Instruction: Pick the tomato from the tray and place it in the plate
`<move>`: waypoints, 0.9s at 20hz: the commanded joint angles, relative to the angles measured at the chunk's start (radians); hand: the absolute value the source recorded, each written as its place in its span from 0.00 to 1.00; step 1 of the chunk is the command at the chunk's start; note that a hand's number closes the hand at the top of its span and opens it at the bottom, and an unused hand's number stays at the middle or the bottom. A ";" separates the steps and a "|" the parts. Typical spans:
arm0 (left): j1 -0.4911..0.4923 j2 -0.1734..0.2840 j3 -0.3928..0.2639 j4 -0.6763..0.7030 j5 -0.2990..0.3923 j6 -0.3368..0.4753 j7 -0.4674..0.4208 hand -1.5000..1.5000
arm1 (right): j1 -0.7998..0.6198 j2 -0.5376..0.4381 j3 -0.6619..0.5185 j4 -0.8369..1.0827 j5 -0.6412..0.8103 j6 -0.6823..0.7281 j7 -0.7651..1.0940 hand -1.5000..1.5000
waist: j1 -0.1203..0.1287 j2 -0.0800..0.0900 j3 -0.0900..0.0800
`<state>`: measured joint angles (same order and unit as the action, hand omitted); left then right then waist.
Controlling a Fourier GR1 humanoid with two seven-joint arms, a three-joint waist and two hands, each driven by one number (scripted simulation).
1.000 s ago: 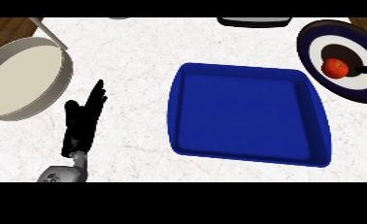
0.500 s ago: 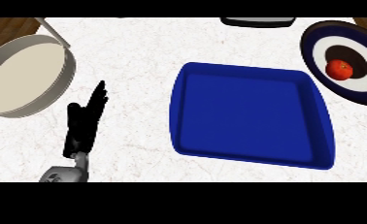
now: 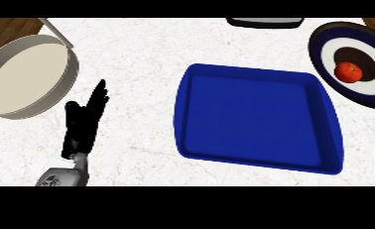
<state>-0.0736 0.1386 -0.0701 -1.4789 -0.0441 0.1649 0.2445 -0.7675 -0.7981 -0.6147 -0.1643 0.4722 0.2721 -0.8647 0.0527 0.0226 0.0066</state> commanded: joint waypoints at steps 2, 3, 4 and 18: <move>0.009 -0.004 -0.023 -0.038 -0.010 -0.007 0.023 0.50 | 0.005 0.005 0.006 0.007 0.008 -0.034 0.000 0.00 | 0.010 0.002 0.000; -0.031 0.009 0.010 0.028 0.001 -0.017 -0.009 0.50 | 0.037 0.033 0.006 0.008 0.009 -0.074 -0.028 0.00 | -0.001 0.004 0.000; -0.042 -0.015 -0.009 0.015 -0.014 0.005 0.027 0.50 | -0.001 -0.010 0.009 -0.001 0.012 -0.051 0.008 0.00 | -0.001 0.002 0.000; 0.001 0.000 0.003 0.016 -0.020 -0.010 -0.023 0.50 | 0.049 -0.039 -0.003 0.025 0.008 -0.106 0.015 0.00 | 0.006 0.003 0.001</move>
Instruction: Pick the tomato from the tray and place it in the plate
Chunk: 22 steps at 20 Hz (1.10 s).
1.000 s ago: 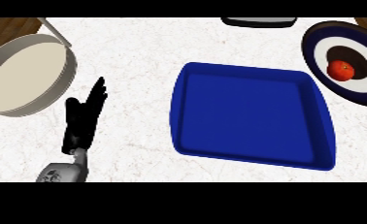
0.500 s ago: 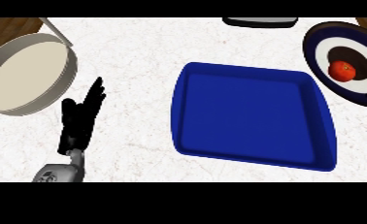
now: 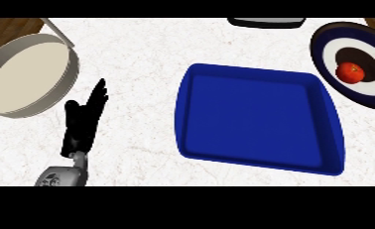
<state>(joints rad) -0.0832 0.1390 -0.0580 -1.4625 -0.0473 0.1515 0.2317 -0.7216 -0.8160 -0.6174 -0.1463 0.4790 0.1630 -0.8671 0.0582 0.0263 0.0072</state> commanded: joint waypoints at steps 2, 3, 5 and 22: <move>0.002 -0.012 -0.010 -0.008 -0.020 0.018 0.005 0.50 | 0.011 0.000 0.000 0.002 0.002 -0.027 0.000 0.00 | 0.002 -0.001 0.000; 0.006 -0.015 -0.023 -0.040 -0.017 0.013 0.030 0.50 | 0.018 -0.028 -0.006 0.009 -0.002 -0.007 0.005 0.00 | 0.010 0.001 0.002; 0.008 -0.006 -0.002 -0.002 0.003 -0.007 -0.009 0.50 | 0.046 -0.040 -0.019 0.006 -0.011 -0.025 -0.025 0.00 | 0.005 0.006 0.002; -0.004 -0.014 -0.011 -0.021 -0.005 -0.007 0.008 0.50 | 0.103 -0.098 -0.100 0.025 -0.079 -0.051 -0.012 0.00 | 0.002 0.007 0.006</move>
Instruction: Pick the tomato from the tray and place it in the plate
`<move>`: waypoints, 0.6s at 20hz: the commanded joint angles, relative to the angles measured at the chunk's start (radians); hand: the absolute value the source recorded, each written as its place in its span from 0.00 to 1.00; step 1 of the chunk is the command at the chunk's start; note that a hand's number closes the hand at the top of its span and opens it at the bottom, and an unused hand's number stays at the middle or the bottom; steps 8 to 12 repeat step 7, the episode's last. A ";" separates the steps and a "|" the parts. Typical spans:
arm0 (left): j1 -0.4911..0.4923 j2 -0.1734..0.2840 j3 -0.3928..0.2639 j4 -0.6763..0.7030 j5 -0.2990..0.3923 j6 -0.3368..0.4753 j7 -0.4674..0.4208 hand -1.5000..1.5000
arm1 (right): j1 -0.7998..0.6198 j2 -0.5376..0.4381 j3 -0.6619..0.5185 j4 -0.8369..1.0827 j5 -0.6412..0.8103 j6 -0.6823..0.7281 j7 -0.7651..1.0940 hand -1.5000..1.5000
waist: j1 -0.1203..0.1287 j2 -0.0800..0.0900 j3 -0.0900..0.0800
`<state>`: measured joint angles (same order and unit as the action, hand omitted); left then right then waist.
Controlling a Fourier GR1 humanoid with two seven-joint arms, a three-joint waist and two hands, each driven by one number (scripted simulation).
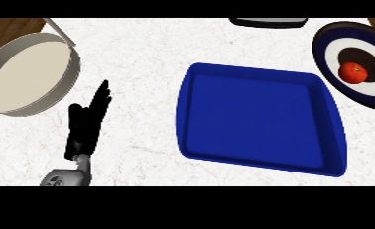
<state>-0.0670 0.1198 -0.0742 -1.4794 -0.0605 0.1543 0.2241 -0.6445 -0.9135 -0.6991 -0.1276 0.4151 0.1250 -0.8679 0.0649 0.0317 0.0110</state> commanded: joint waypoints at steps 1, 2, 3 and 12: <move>-0.041 0.010 0.018 0.003 0.007 -0.001 0.034 0.50 | 0.023 -0.022 -0.009 0.001 -0.006 0.006 -0.003 0.00 | -0.008 0.001 0.001; -0.014 0.009 0.015 0.006 0.018 -0.016 0.013 0.50 | 0.043 -0.005 -0.018 0.005 -0.014 -0.010 -0.021 0.00 | -0.005 0.002 0.002; -0.026 0.012 0.012 -0.009 0.021 -0.024 0.030 0.50 | 0.025 -0.002 -0.010 -0.002 -0.005 -0.026 -0.009 0.00 | 0.009 0.004 0.003; -0.010 -0.015 -0.007 0.020 -0.008 0.006 -0.008 0.50 | 0.030 -0.013 -0.010 -0.005 -0.002 -0.056 0.009 0.00 | 0.009 0.005 0.002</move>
